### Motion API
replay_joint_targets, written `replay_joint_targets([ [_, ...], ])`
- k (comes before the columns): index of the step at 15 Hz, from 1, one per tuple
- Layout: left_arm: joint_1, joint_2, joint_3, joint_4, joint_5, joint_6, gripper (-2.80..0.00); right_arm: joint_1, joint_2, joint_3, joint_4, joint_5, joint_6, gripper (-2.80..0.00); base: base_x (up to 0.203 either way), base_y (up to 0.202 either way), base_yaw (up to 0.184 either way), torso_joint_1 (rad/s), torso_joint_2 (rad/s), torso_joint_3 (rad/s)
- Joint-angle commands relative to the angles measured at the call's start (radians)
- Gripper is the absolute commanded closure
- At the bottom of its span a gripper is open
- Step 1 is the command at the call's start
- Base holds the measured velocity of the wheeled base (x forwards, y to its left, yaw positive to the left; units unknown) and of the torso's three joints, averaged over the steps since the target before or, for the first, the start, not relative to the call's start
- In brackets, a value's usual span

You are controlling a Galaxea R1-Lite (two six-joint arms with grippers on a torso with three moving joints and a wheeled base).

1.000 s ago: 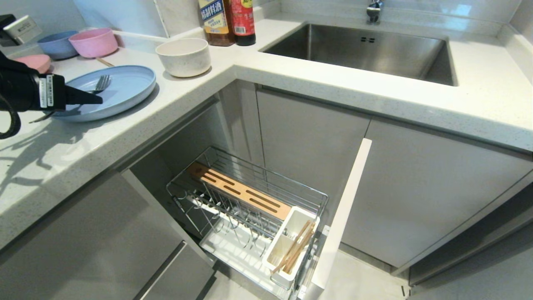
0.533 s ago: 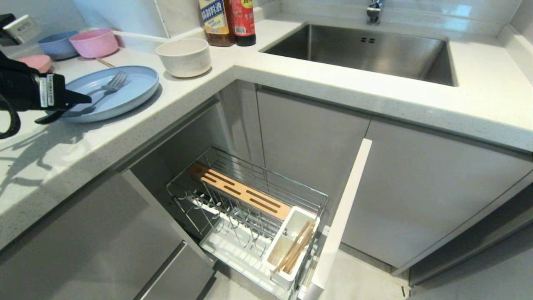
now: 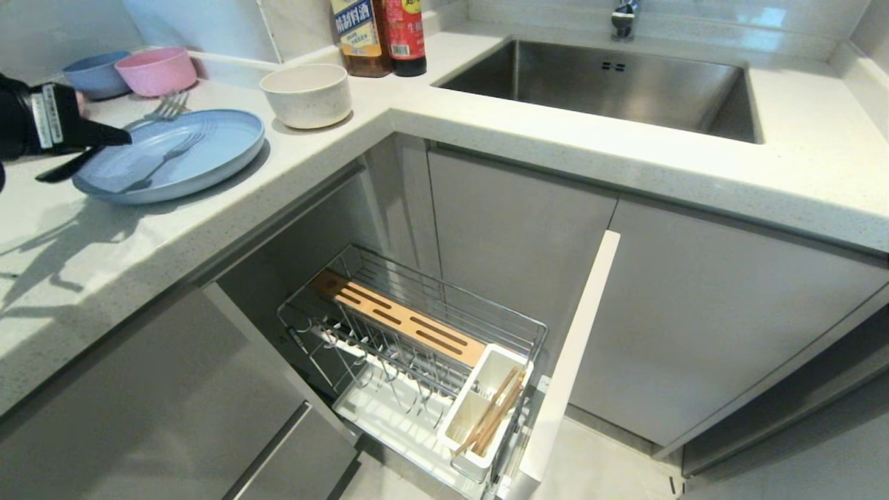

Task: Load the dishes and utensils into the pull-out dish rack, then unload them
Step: Pick up the fork and place it in the cupboard

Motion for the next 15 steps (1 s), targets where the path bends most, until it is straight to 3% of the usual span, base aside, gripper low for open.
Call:
replay_joint_targets([
  [1, -0.023, -0.044, -0.007, -0.024, -0.002, -0.110, 0.00, 0.000, 0.000, 0.002, 0.000, 0.000, 0.000, 0.00, 0.000, 0.000, 0.000, 0.000, 0.00, 0.000],
  [4, -0.117, -0.110, -0.008, -0.057, -0.006, -0.352, 0.00, 0.000, 0.000, 0.002, 0.000, 0.000, 0.000, 0.00, 0.000, 0.000, 0.000, 0.000, 0.00, 0.000],
  [6, -0.177, -0.131, -0.007, -0.076, -0.012, -0.442, 0.00, 0.000, 0.000, 0.002, 0.000, 0.000, 0.000, 0.00, 0.000, 0.000, 0.000, 0.000, 0.00, 0.000],
  [10, -0.212, -0.131, -0.006, -0.074, -0.024, -0.473, 0.00, 0.000, 0.000, 0.002, 0.000, 0.000, 0.000, 0.00, 0.000, 0.000, 0.000, 0.000, 0.00, 0.000],
  [15, -0.453, -0.131, 0.045, 0.015, -0.023, -0.509, 0.00, 0.000, 0.000, 0.002, 0.000, 0.000, 0.000, 0.00, 0.000, 0.000, 0.000, 0.000, 0.00, 0.000],
])
